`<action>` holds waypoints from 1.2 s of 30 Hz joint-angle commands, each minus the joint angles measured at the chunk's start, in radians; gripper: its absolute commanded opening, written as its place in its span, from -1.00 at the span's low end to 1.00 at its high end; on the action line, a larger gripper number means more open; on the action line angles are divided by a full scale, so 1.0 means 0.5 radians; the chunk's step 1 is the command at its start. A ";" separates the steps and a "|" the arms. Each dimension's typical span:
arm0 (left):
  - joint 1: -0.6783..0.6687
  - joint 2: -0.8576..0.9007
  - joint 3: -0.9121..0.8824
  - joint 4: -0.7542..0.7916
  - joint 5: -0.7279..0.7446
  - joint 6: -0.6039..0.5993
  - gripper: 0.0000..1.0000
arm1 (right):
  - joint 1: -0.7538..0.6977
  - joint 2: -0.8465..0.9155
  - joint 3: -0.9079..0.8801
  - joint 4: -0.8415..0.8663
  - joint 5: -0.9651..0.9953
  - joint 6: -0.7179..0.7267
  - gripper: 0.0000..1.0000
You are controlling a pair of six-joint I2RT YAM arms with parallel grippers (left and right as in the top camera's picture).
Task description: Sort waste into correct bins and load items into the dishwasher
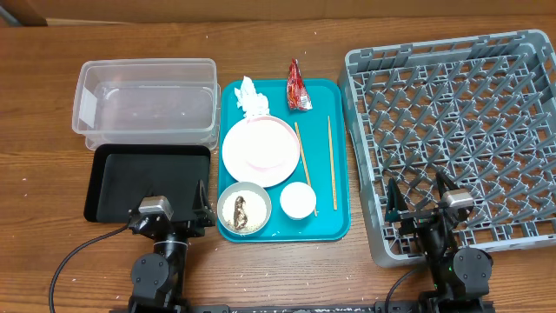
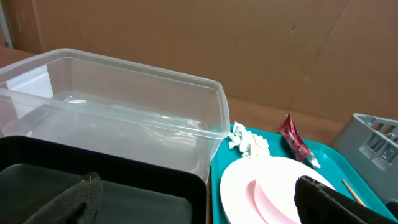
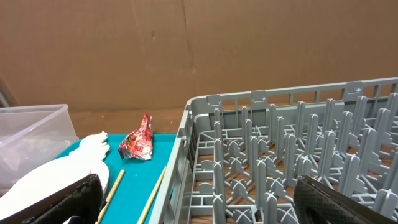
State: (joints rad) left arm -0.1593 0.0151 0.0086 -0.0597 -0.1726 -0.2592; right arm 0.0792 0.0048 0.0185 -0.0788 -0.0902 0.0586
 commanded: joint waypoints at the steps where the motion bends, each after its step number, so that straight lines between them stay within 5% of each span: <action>1: 0.011 -0.018 -0.008 0.005 -0.021 -0.006 1.00 | 0.002 0.000 -0.021 0.008 -0.010 -0.007 1.00; 10: 0.011 -0.018 -0.008 0.008 -0.008 -0.029 0.99 | 0.002 0.000 -0.021 0.011 -0.011 -0.006 1.00; 17: 0.011 -0.018 0.008 0.169 0.519 -0.173 1.00 | 0.002 0.000 -0.011 0.239 -0.163 -0.005 1.00; 22: 0.013 0.050 0.291 0.067 0.532 -0.208 1.00 | 0.002 0.018 0.194 0.448 -0.230 0.192 1.00; 28: 0.010 0.896 1.088 -0.450 0.846 -0.208 1.00 | 0.002 0.449 0.765 0.022 -0.235 0.198 1.00; 36: -0.120 2.135 2.261 -1.405 1.223 -0.056 1.00 | 0.002 1.519 1.890 -1.139 -0.299 0.197 1.00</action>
State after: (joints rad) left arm -0.1894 0.9009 0.9466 -0.6590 0.3252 -0.3359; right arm 0.0792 0.5957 0.7734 -0.5339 -0.2092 0.1528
